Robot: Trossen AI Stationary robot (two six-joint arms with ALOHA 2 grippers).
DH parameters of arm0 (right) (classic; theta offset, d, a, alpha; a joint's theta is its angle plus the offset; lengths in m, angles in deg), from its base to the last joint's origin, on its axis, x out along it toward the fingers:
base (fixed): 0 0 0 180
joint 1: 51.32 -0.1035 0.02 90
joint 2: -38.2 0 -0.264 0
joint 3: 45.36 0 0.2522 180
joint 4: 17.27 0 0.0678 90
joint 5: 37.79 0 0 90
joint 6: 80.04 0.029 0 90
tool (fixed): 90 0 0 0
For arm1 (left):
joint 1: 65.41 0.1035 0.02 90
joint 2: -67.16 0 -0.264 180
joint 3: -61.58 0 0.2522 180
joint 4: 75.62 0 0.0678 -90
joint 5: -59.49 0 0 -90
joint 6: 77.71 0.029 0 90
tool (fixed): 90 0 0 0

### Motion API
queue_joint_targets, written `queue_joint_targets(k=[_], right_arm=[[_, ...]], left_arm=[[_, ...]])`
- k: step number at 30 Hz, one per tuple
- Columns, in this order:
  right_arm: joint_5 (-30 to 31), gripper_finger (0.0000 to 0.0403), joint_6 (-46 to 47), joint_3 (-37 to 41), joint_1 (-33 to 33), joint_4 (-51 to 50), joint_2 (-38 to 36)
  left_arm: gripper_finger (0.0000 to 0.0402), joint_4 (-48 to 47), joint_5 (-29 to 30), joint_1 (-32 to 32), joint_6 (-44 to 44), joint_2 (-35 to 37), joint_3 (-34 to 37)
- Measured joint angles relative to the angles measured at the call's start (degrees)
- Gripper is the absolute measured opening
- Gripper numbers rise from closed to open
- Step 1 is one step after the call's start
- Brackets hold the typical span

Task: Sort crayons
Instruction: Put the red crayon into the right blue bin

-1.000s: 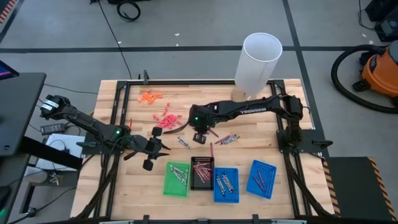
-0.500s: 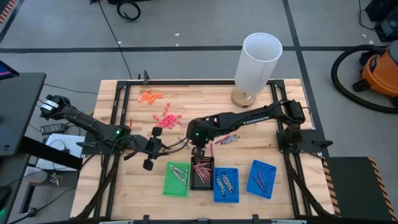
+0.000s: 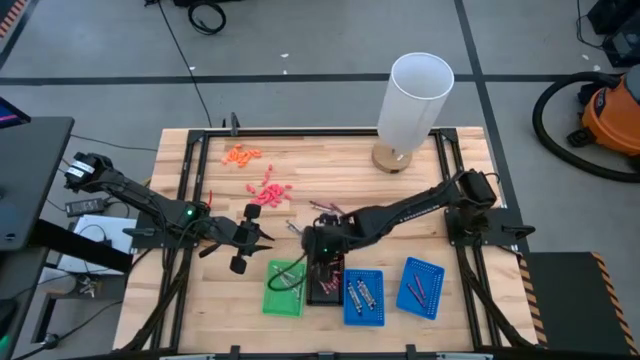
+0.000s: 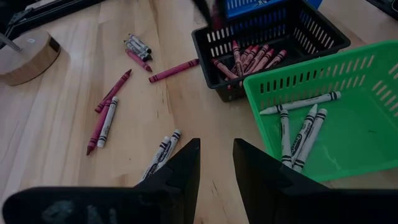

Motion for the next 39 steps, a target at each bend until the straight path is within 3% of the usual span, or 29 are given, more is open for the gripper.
queue_joint_targets(k=[14,24,28,39], right_arm=[[0.36,0.0032,11.38,0.04,-6.39,-11.90,-0.25],[9.72,0.0032,23.08,0.07,-11.62,-20.82,-4.13],[12.25,0.0032,29.23,0.04,-13.47,-26.23,-4.98],[10.70,0.0032,45.84,0.07,-18.34,-39.81,-4.96]], left_arm=[[0.0105,3.64,0.00,0.02,2.50,0.00,0.00],[0.0105,11.28,-0.01,0.46,12.68,-0.15,-0.02],[0.0105,12.53,0.00,2.48,15.26,-0.15,-0.02],[0.0105,15.71,-0.02,9.49,16.43,-0.15,-0.02]])
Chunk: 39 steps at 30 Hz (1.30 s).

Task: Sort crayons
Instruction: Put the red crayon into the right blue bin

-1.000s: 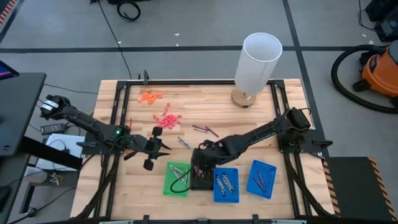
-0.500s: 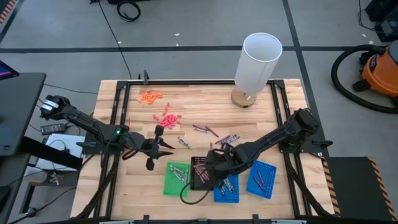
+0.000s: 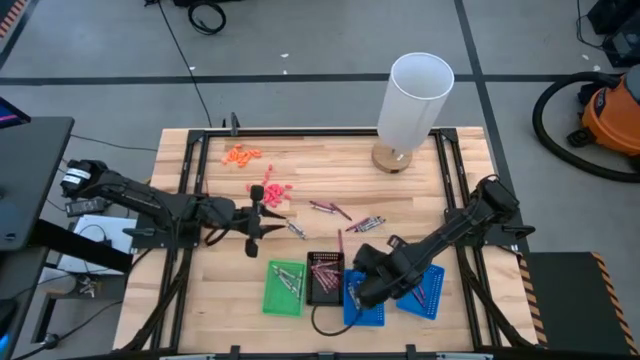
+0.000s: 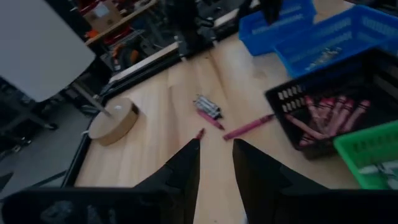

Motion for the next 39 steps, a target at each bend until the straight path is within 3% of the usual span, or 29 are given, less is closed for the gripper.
queue_joint_targets(k=[8,16,29,39], right_arm=[[-5.46,0.0032,14.15,0.00,-3.91,-4.53,0.00],[-6.04,0.0032,28.55,1.08,-8.76,-12.21,0.00],[-7.26,0.0032,44.88,10.66,-13.02,-10.34,0.02],[-9.62,0.0055,46.71,13.66,-13.27,-5.77,0.02]], left_arm=[[0.0105,3.90,-0.02,4.43,-0.91,0.00,0.00],[0.0105,5.86,-2.78,7.80,-0.94,0.00,0.00],[0.0105,8.11,-3.28,8.87,-0.89,0.00,0.00],[0.0105,7.25,-3.27,8.87,-0.89,0.00,0.02]])
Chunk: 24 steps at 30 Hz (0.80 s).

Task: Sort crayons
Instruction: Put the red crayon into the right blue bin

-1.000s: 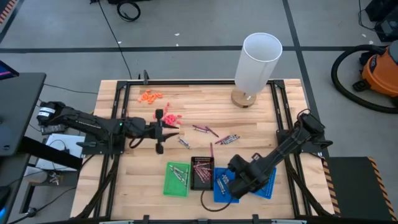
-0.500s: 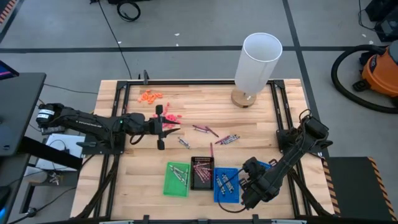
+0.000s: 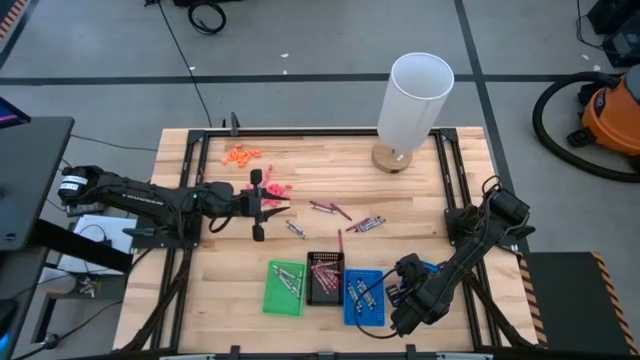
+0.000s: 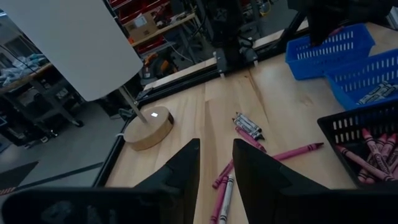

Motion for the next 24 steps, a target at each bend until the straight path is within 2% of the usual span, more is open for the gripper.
queue_joint_targets(k=[9,12,16,24], right_arm=[[-0.18,0.0087,-3.02,-2.24,0.89,-3.41,0.04],[3.08,0.0087,-5.68,-4.79,1.56,-6.33,0.04],[11.95,0.0087,-14.31,-6.03,3.28,-6.63,-0.09],[18.06,0.0086,-37.59,-5.86,11.04,-0.31,-0.11]], left_arm=[[0.0105,-1.25,0.00,-0.02,-1.07,0.00,0.00],[0.0105,-1.70,0.00,-0.15,-1.88,0.00,0.00],[0.0105,-3.01,-0.01,-0.15,-3.36,0.02,0.02],[0.0105,-6.34,0.01,-0.17,-5.01,0.01,0.04]])
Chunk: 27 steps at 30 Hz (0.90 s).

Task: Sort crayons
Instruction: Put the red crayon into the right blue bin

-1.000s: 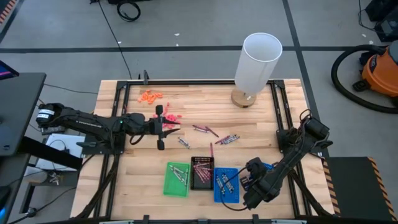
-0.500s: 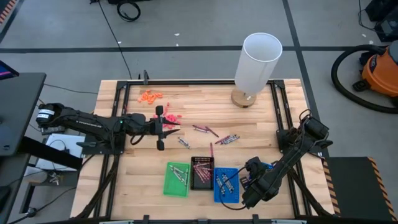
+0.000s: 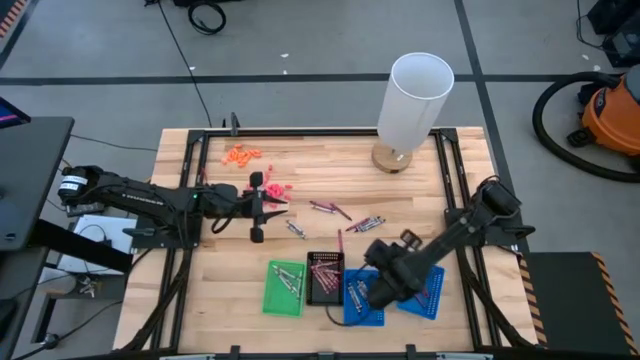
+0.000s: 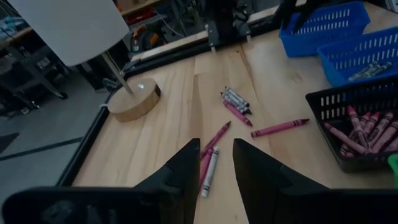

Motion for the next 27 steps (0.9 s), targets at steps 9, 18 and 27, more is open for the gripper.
queue_joint_targets(k=[9,18,27], right_arm=[[1.77,0.0080,-21.91,0.07,9.03,5.86,-0.33],[2.26,0.0060,-42.39,0.25,19.72,18.83,-1.75],[-2.94,0.0060,-54.58,9.11,28.58,36.60,-1.70]], left_arm=[[0.0105,-3.96,0.00,0.00,-1.58,0.01,0.00],[0.0105,-5.58,0.00,0.00,-2.46,-0.01,0.00],[0.0105,-11.84,0.00,-0.11,-5.44,0.01,0.00]])
